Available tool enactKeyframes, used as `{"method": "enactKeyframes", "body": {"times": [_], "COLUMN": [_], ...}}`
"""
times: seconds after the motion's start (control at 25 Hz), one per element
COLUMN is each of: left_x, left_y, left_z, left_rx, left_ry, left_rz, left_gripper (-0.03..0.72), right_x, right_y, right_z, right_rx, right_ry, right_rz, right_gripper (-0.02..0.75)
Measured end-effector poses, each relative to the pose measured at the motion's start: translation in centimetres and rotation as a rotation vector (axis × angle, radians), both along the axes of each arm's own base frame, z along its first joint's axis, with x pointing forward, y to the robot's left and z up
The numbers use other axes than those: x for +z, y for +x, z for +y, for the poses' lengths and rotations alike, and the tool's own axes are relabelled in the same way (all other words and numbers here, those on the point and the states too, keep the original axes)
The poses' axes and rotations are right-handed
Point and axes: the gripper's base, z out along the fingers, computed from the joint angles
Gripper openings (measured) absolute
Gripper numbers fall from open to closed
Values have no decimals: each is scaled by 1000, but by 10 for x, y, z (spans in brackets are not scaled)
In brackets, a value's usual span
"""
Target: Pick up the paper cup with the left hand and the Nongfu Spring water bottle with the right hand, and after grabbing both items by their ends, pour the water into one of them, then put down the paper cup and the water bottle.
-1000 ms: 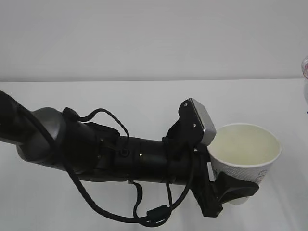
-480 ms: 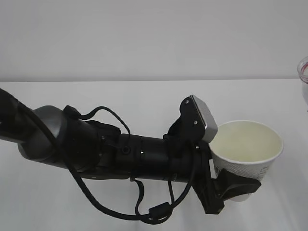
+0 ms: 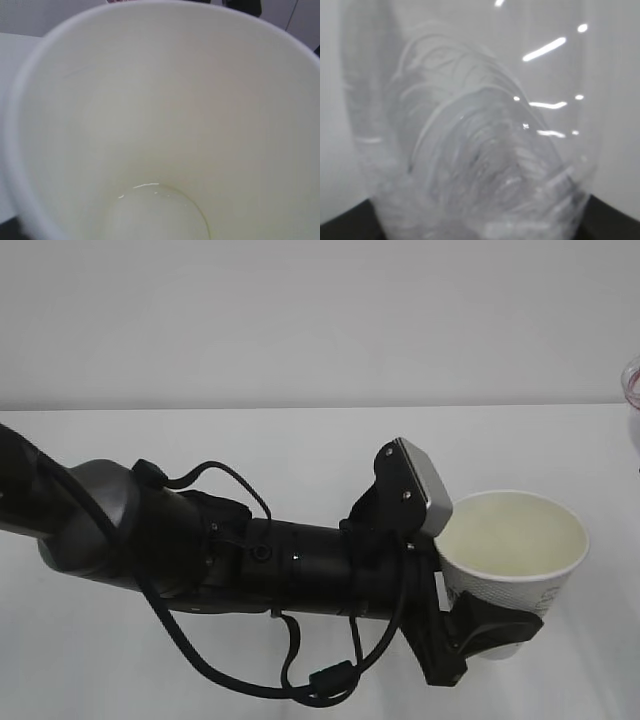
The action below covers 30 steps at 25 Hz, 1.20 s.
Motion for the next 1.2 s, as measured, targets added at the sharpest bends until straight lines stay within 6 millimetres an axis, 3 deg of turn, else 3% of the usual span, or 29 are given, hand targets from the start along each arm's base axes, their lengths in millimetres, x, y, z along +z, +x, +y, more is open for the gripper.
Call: {"method": "enactKeyframes", "body": {"times": [1.2], "left_x": [0], "left_y": [-5], "left_z": [-3], "left_rx": [-15], "left_ry": [1], "left_rz": [-1], "left_gripper": [516], "right_x": [3], "right_y": [0], "right_z": [0], "right_rx": [67], "right_ry": [-339], "right_rz": [-58], "right_gripper": [452]}}
